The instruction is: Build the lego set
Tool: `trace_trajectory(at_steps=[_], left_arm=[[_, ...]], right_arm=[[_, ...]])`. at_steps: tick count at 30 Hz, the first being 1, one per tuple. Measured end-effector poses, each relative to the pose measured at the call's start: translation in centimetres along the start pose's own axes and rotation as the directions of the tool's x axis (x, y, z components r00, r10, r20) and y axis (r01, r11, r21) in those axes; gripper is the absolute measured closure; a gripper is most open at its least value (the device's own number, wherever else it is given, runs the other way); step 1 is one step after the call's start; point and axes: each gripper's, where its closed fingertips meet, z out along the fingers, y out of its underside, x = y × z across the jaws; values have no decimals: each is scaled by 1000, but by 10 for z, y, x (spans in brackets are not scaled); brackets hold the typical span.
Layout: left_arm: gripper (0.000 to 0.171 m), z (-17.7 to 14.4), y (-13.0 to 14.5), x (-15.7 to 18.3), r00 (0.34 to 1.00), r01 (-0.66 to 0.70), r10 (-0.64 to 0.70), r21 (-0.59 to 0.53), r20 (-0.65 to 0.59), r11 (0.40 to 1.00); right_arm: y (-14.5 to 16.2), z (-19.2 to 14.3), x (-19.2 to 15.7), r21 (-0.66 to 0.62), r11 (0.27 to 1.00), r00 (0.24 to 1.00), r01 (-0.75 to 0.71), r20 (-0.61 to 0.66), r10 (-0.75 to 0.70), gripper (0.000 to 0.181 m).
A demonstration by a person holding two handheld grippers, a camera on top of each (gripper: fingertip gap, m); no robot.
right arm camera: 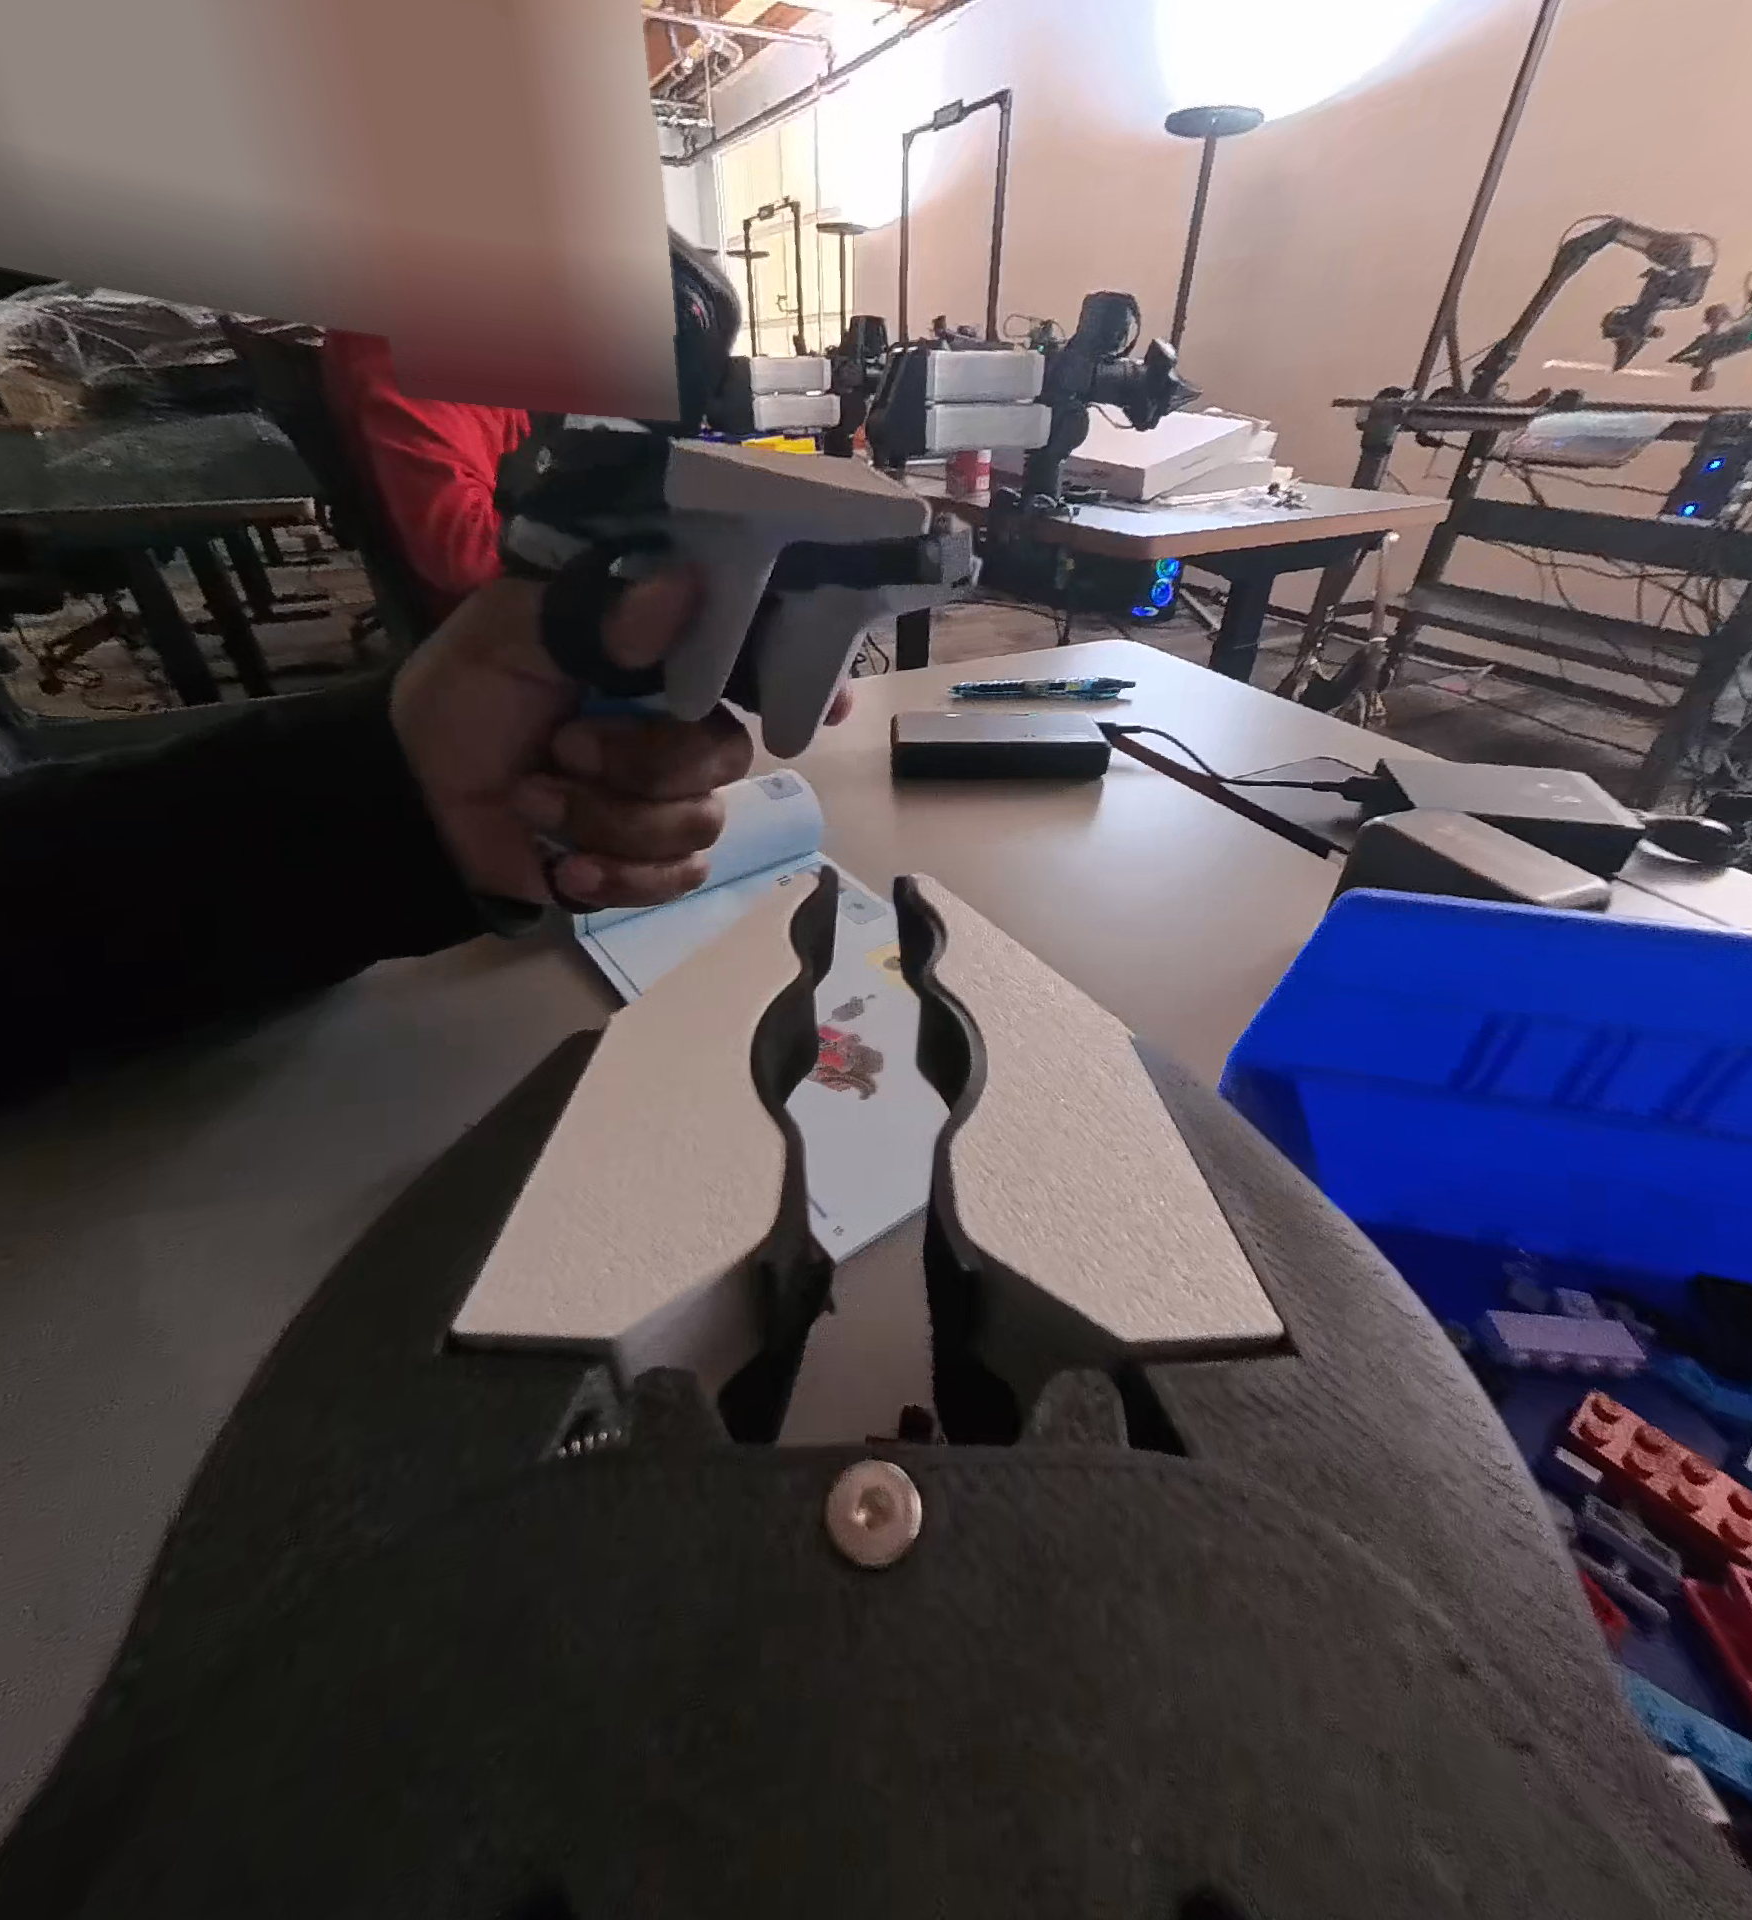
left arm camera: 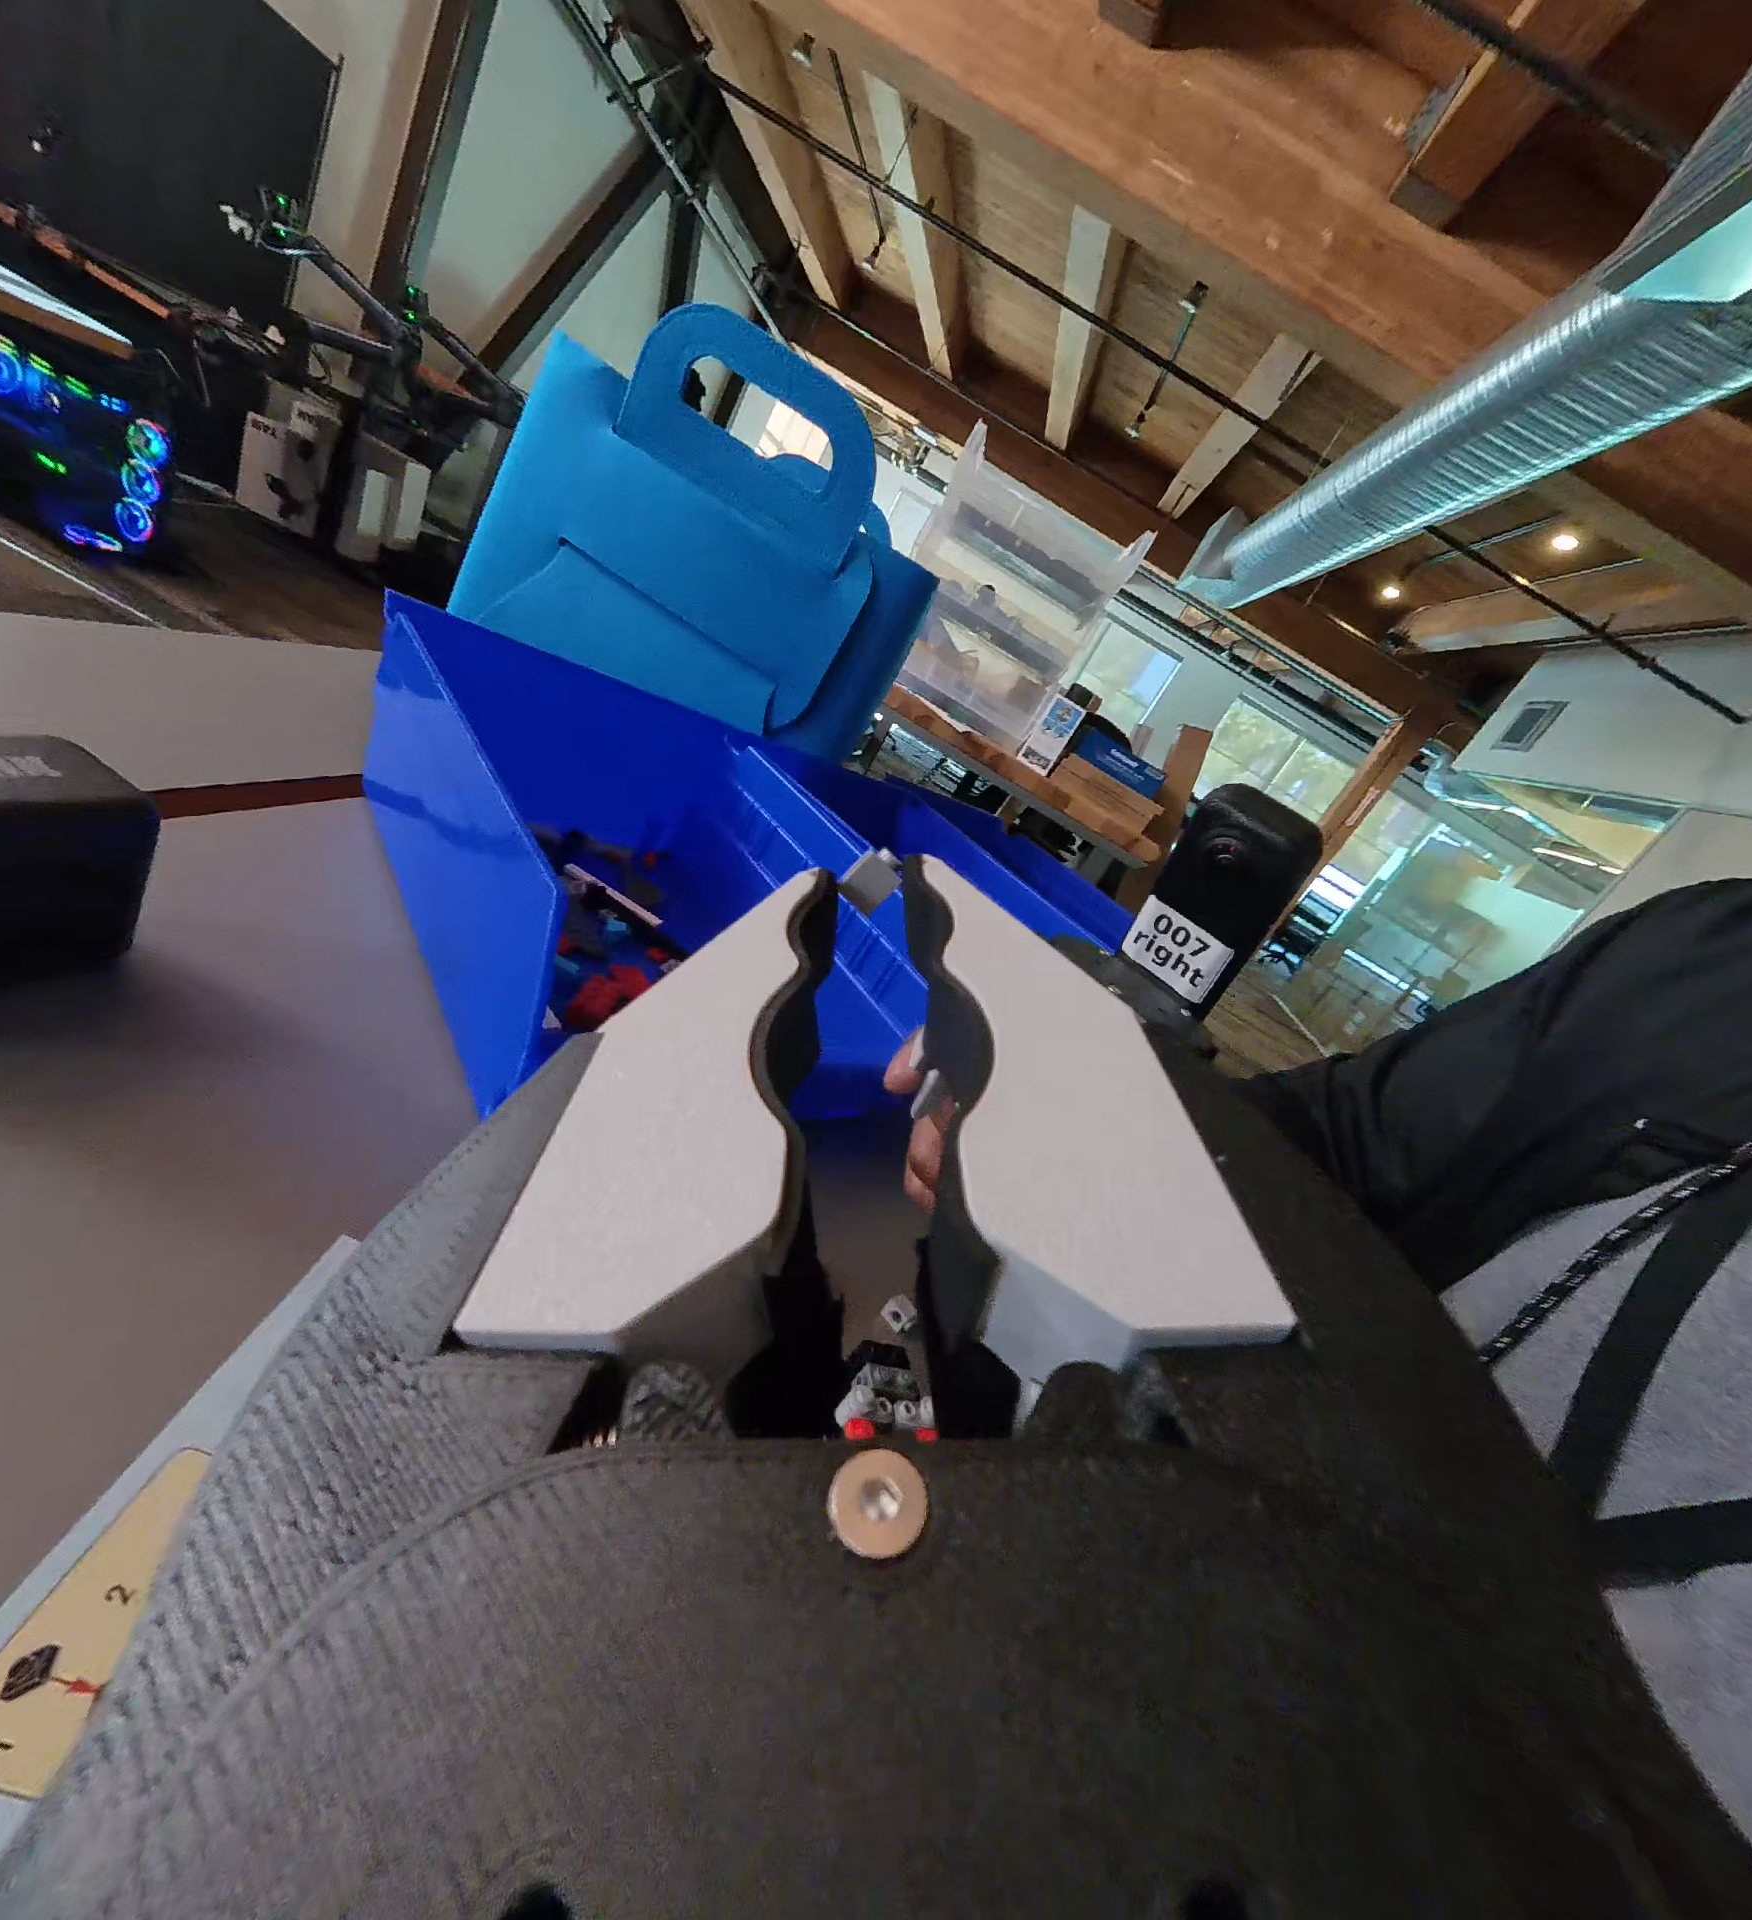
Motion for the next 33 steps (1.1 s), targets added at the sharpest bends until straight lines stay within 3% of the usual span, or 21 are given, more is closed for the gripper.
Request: trace_trajectory(at_steps=[6, 13, 22, 33], left_arm=[[158, 11, 28, 5, 982, 153, -164, -112, -93, 982], [159, 31, 54, 30, 869, 393, -440, -226, -225, 892], [159, 31, 59, 38, 809, 461, -522, -261, -269, 848], [159, 29, 68, 46, 764, 526, -596, -298, -247, 797]], right_arm=[[-5, -13, 2, 22, 995, 994, 96, -47, -95, 167], [-12, -24, 2, 51, 992, 992, 114, -57, -112, 162], [-15, -25, -3, 63, 994, 996, 89, 5, -89, 162], [-13, -22, -10, 40, 934, 933, 356, -69, -353, 158]])
